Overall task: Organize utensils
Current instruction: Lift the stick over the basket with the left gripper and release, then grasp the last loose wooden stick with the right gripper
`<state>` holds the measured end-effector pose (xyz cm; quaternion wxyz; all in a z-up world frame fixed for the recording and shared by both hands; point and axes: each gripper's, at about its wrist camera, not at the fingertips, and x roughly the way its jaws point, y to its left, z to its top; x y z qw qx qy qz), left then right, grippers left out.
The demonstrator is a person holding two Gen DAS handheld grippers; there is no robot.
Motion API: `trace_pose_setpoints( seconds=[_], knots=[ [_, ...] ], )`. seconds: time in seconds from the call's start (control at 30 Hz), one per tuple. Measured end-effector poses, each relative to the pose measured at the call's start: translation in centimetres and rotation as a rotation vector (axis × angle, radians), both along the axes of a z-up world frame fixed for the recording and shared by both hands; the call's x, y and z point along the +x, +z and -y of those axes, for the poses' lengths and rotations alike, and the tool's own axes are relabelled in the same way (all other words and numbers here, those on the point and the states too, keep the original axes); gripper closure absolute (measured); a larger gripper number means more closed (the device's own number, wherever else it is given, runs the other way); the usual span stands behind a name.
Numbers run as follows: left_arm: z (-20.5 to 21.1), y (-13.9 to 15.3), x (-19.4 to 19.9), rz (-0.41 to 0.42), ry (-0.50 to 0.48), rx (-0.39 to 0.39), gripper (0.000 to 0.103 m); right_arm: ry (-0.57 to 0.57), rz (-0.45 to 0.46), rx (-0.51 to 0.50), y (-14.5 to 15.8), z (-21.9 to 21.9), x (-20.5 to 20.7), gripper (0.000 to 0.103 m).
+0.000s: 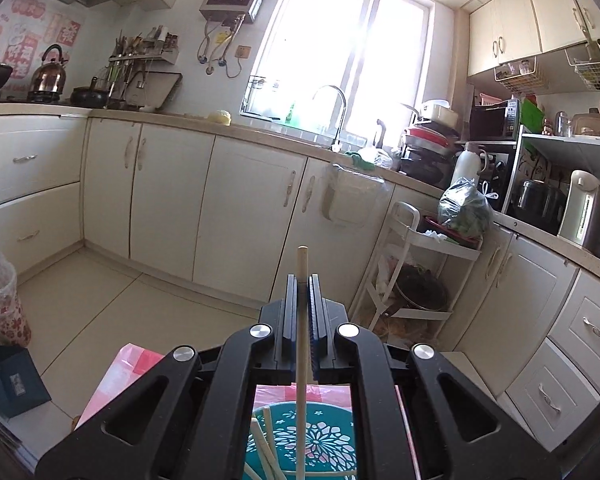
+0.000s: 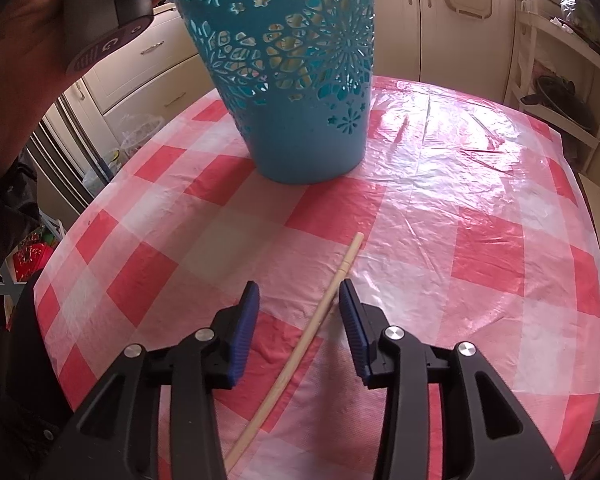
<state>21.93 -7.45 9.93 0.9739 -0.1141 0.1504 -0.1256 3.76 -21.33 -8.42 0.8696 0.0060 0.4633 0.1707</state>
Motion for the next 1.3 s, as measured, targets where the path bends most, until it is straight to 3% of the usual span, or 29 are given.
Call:
trace_pose_setpoints(
  seconds=[0.13, 0.4, 0.47, 0.53, 0.63, 0.67, 0.73, 0.8, 0.9, 1.1, 1.17, 1.3],
  knots=[
    [0.1, -0.1, 0.2, -0.017, -0.011, 0.012, 0.098, 0.000, 0.000, 0.001, 0.0, 0.0, 0.0, 0.062],
    [0.4, -2.1, -1.3, -0.124, -0.071, 0.094, 0.094, 0.004, -0.001, -0.003, 0.1, -0.2, 0.0, 0.061],
    [-0.6, -2.4, -2.6, -0.141, -0.068, 0.091, 0.086, 0.003, -0.001, -0.003, 0.1, -0.1, -0.1, 0.061],
    [-2.1, -2.5, -4.3, -0.141, -0.048, 0.083, 0.064, -0.001, -0.002, -0.003, 0.1, -0.1, -0.1, 0.061],
    [-5.3, -2.9, -7.3, -0.134, 0.012, 0.063, 0.043, -0.006, -0.003, -0.012, 0.2, -0.1, -0.3, 0.061],
    [-6.7, -3.5, -8.4, -0.138, 0.039, 0.057, 0.041, -0.006, 0.000, -0.021, 0.2, -0.2, -0.3, 0.063],
    [-8.9, -5.1, -9.6, -0.172, 0.078, 0.046, 0.034, 0.000, 0.004, -0.042, 0.2, -0.3, -0.4, 0.079],
    [-10.9, -7.9, -10.3, -0.253, 0.102, 0.033, 0.034, 0.051, 0.001, -0.043, 0.1, -0.6, -0.5, 0.090],
    [-13.2, -11.8, -10.9, -0.356, 0.121, -0.005, 0.034, 0.081, -0.018, -0.043, 0.2, -0.9, -0.8, 0.090],
    [-13.4, -16.6, -10.4, -0.460, 0.085, -0.016, 0.034, 0.097, -0.017, -0.173, 0.3, -2.9, -1.0, 0.093],
    [-13.2, -18.1, -10.0, -0.492, 0.074, -0.019, 0.034, 0.078, -0.036, -0.109, 0.2, -2.3, -0.9, 0.096],
    [-13.2, -18.7, -9.9, -0.498, 0.066, -0.033, 0.031, 0.030, -0.093, 0.190, 0.6, 0.6, -1.2, 0.097]
  ],
)
